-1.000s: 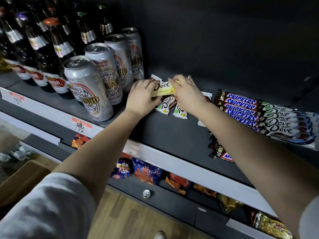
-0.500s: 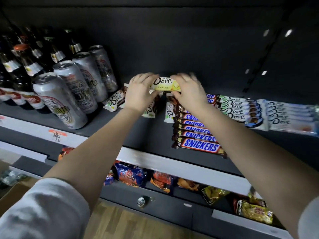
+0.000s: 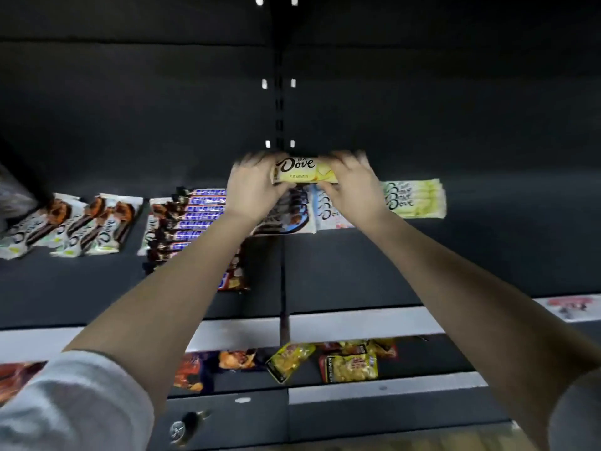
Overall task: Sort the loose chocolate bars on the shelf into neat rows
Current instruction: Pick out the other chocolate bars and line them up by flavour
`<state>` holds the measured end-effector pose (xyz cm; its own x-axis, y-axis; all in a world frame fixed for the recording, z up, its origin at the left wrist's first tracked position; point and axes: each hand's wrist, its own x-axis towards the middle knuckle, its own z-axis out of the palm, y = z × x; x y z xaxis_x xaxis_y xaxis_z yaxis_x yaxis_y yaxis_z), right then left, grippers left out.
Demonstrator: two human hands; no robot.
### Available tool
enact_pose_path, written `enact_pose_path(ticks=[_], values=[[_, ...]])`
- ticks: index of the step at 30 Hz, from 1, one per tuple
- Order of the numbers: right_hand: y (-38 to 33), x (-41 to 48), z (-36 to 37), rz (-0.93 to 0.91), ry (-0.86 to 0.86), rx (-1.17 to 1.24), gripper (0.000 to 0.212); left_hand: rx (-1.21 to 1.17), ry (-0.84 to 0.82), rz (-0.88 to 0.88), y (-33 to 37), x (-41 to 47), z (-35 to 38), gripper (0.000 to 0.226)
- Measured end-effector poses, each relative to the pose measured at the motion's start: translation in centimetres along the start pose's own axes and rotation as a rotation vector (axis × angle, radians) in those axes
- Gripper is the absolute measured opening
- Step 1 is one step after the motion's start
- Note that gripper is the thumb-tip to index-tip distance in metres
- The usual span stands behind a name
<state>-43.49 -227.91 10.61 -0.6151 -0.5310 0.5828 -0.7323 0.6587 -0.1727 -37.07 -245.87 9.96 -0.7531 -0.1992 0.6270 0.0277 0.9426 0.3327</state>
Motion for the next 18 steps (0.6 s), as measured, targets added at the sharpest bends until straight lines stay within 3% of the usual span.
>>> enact_pose_path(ticks=[11, 18], values=[[10.8, -6.5, -3.2, 0.121, -0.061, -0.01, 0.046, -0.131, -0.086, 0.106, 9.8, -0.5, 8.3, 0.042], [16.1, -9.6, -4.6, 0.167, -0.221, -0.023, 0.05, -0.085, -0.197, 0.145, 13.8, -1.1, 12.3, 0.047]])
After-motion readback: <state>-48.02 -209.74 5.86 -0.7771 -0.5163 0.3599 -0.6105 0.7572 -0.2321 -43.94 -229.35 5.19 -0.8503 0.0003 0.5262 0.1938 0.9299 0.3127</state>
